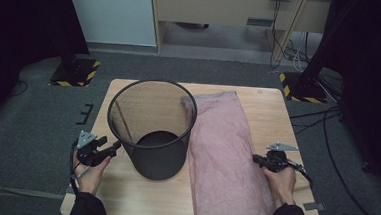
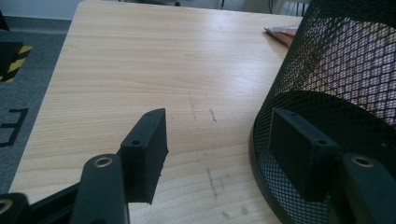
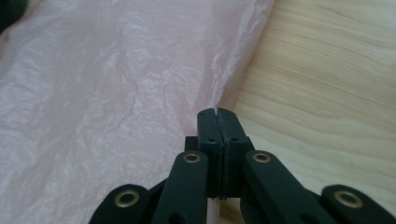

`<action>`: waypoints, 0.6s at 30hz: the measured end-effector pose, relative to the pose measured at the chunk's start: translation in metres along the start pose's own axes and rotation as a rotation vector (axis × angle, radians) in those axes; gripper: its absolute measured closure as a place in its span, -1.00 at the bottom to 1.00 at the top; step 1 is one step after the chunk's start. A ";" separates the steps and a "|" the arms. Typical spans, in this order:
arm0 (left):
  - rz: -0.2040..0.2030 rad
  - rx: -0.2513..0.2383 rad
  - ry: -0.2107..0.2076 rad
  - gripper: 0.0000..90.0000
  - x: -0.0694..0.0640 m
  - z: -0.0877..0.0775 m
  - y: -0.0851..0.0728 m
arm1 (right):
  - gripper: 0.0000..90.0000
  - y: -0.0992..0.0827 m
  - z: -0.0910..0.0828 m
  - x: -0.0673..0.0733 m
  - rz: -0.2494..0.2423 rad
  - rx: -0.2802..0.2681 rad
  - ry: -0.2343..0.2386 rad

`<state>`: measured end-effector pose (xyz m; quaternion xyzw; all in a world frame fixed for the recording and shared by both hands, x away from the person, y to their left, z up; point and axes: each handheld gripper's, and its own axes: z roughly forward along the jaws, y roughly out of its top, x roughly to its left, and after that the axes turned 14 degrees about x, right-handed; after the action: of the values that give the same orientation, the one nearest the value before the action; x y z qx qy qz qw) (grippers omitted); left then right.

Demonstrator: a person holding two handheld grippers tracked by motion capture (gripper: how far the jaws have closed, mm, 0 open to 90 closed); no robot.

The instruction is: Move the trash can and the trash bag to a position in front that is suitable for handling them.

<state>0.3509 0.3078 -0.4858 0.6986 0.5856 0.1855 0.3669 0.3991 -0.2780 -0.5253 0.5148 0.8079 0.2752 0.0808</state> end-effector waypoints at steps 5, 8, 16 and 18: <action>0.012 -0.014 -0.009 -0.17 -0.002 -0.001 0.001 | 1.00 -0.007 -0.008 -0.008 0.009 0.001 -0.075; 0.014 -0.027 -0.013 -0.16 -0.002 -0.003 0.001 | 1.00 -0.016 -0.018 -0.012 0.032 0.004 -0.112; 0.009 -0.069 -0.020 -0.15 -0.003 -0.011 0.004 | 0.99 -0.035 -0.034 -0.023 0.112 -0.007 -0.186; 0.009 -0.075 -0.021 -0.15 -0.003 -0.013 0.005 | 0.97 -0.036 -0.035 -0.023 0.119 -0.003 -0.188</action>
<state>0.3444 0.3087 -0.4734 0.6888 0.5714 0.2015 0.3981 0.3673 -0.3224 -0.5187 0.5853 0.7643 0.2314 0.1405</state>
